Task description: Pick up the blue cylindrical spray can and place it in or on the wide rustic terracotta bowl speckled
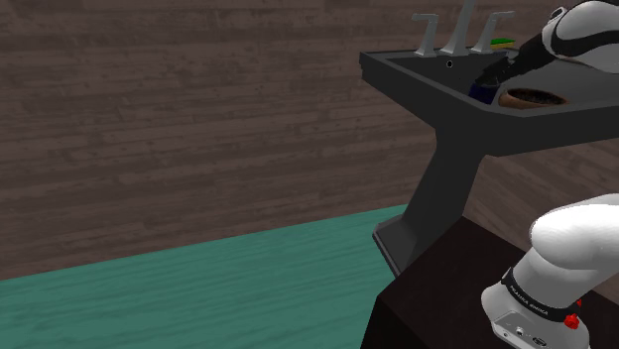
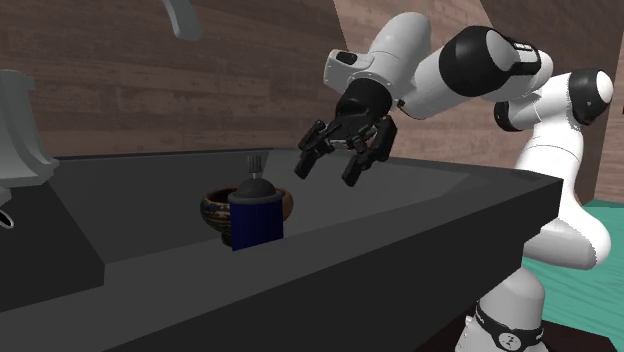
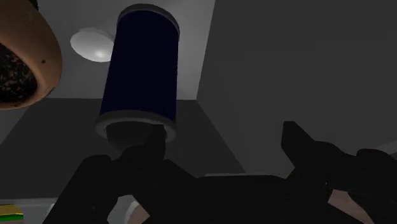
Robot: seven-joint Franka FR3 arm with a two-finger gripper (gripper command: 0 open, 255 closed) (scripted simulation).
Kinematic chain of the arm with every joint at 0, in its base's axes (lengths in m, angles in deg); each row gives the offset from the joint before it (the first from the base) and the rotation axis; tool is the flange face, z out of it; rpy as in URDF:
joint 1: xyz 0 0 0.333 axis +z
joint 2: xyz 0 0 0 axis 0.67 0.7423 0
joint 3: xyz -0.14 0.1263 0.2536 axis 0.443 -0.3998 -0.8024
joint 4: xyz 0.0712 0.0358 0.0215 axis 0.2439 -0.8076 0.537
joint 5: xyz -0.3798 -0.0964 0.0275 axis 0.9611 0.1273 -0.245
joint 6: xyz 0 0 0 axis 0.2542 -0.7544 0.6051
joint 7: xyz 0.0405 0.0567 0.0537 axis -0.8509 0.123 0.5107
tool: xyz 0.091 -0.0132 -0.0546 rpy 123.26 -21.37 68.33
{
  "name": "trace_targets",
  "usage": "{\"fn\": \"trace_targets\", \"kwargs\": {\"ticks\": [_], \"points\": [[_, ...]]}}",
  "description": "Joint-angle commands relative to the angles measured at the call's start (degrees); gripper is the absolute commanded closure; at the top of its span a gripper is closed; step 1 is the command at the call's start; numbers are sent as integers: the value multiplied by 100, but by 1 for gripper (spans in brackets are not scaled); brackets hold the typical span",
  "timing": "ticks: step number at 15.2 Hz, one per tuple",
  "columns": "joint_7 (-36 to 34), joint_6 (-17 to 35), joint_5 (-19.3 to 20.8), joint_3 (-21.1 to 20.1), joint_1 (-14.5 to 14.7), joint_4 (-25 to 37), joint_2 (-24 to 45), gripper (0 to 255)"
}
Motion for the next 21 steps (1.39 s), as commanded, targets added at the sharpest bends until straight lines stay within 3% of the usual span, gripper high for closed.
{"fn": "trace_targets", "kwargs": {"ticks": [1,5,13,21], "points": [[259,516,7,259,41,15,146,0],[794,1494,-72,856,307,125,465,0],[956,2127,-263,1184,790,222,1087,0],[955,2126,-263,1184,790,221,1086,0]]}}
